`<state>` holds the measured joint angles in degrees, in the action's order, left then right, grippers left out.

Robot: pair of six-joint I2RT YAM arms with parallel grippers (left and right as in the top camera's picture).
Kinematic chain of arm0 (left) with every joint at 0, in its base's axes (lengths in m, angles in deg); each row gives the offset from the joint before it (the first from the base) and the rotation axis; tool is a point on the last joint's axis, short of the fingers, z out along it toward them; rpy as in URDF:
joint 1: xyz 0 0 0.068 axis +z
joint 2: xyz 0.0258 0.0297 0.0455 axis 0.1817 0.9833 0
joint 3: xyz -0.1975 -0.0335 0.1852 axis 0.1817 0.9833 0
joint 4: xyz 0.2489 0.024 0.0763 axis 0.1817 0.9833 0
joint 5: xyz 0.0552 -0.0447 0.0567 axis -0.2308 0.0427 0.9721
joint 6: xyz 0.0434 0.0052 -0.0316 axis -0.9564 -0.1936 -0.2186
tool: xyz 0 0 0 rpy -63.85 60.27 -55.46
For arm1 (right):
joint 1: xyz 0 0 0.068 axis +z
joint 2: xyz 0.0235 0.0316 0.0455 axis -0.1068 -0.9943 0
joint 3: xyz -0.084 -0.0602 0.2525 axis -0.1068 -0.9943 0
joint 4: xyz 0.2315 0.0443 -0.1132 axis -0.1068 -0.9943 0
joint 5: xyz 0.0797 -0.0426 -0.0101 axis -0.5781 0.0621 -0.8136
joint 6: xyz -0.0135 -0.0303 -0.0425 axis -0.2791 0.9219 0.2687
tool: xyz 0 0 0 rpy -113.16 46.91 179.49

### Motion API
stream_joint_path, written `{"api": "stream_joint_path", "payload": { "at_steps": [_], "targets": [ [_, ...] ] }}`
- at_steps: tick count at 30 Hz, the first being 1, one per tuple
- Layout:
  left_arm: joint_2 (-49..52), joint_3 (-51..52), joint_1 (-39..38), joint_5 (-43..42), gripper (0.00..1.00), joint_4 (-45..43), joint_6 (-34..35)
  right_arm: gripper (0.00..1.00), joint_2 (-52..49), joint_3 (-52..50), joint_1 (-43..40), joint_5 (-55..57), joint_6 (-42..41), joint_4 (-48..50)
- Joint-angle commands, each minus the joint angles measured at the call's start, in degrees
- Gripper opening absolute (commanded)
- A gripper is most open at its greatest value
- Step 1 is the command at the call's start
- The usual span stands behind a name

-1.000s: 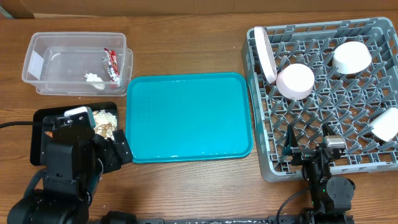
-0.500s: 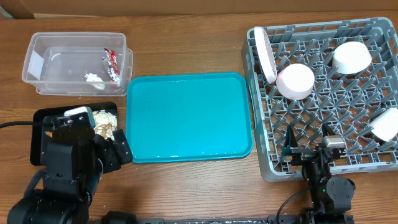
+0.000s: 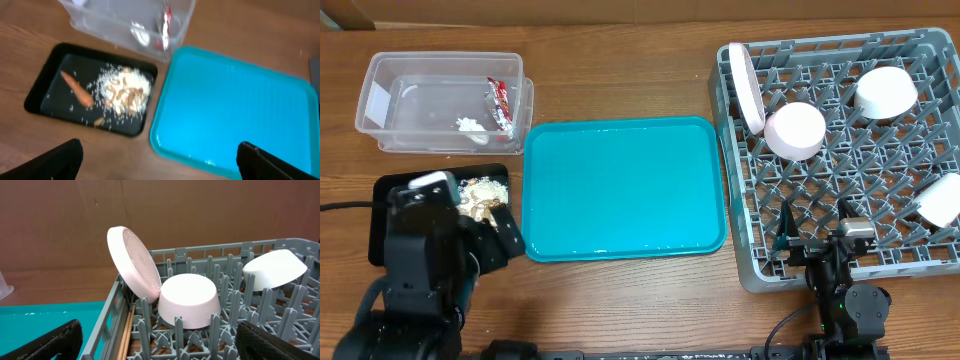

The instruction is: Sort waste into correct bins and load items into the dishwasher

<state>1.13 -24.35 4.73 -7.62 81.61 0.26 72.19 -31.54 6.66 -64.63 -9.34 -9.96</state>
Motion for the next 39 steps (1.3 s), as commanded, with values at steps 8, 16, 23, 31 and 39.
{"api": "stream_joint_path", "payload": {
  "at_steps": [8, 16, 23, 31, 39],
  "targets": [
    [-23.2, 36.5, 3.4, -0.3, 1.0, -37.2, -8.8, 1.0, 0.5, -0.6, 0.5, -0.3, 0.4, 0.4],
    [-41.6, 59.1, 5.3, -5.3, 1.0, -56.7, -12.3, 1.0, 0.5, -0.6, 0.5, -0.3, 0.4, 0.4],
    [-45.5, 71.8, 6.1, -12.1, 1.0, -70.5, -14.4, 1.0, 0.5, -0.6, 0.5, -0.3, 0.4, 0.4],
    [-45.5, 72.3, 6.1, -13.5, 1.0, -67.4, -13.2, 1.0, 0.5, -0.6, 0.5, -0.3, 0.4, 0.4],
    [-45.4, 72.3, 6.1, -13.5, 1.0, -67.4, -13.2, 1.0, 0.5, -0.6, 0.5, -0.3, 0.4, 0.4]
  ]
}}
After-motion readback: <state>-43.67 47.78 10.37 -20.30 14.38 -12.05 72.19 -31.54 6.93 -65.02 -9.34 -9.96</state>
